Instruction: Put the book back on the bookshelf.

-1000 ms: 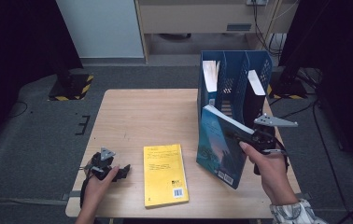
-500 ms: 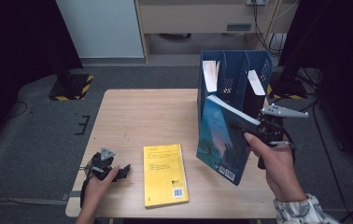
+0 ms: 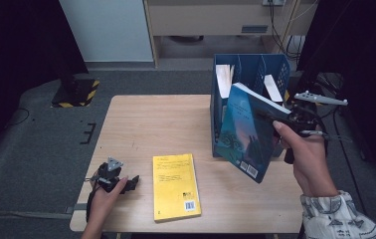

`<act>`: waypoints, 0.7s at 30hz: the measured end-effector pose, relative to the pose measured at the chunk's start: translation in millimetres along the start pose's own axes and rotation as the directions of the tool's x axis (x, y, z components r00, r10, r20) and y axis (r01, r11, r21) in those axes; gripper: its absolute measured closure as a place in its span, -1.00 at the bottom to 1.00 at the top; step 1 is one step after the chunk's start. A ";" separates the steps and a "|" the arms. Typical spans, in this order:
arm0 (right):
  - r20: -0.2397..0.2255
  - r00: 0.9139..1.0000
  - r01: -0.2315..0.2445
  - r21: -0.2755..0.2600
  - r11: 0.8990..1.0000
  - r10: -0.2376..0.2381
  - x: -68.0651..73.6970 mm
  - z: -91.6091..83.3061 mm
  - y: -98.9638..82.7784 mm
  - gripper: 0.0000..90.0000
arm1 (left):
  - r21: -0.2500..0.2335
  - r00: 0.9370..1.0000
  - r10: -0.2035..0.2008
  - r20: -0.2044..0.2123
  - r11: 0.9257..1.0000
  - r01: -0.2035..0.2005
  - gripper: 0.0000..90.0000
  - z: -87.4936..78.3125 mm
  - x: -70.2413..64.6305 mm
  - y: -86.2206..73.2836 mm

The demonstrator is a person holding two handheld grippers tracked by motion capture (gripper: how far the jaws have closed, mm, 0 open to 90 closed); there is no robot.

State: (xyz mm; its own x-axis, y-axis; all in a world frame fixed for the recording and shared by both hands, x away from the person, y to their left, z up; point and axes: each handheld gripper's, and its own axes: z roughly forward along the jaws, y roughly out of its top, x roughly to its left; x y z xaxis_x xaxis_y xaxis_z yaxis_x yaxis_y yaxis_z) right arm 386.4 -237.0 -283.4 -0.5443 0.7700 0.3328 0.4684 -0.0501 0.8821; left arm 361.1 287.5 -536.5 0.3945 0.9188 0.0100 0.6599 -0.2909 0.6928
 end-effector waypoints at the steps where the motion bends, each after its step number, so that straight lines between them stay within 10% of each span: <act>1: 0.006 1.000 -0.006 -0.002 1.000 0.006 -1.1 -0.9 1.3 0.63 | 0.000 1.000 -0.001 0.000 1.000 0.001 -1.00 0.0 0.0 0.0; 21: 0.178 0.984 -0.016 -0.023 1.000 0.020 -23.4 -11.2 20.6 0.62 | 0.001 1.000 -0.014 -0.012 1.000 0.014 -1.00 0.8 -2.5 0.8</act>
State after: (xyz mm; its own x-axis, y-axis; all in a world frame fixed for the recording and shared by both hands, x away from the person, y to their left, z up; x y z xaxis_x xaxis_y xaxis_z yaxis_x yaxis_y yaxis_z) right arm 401.0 -263.1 -269.3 -0.4021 0.8698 0.2859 0.4614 -0.0772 0.8838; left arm 361.1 284.7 -536.5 0.3776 0.9259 0.0088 0.6658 -0.2781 0.6924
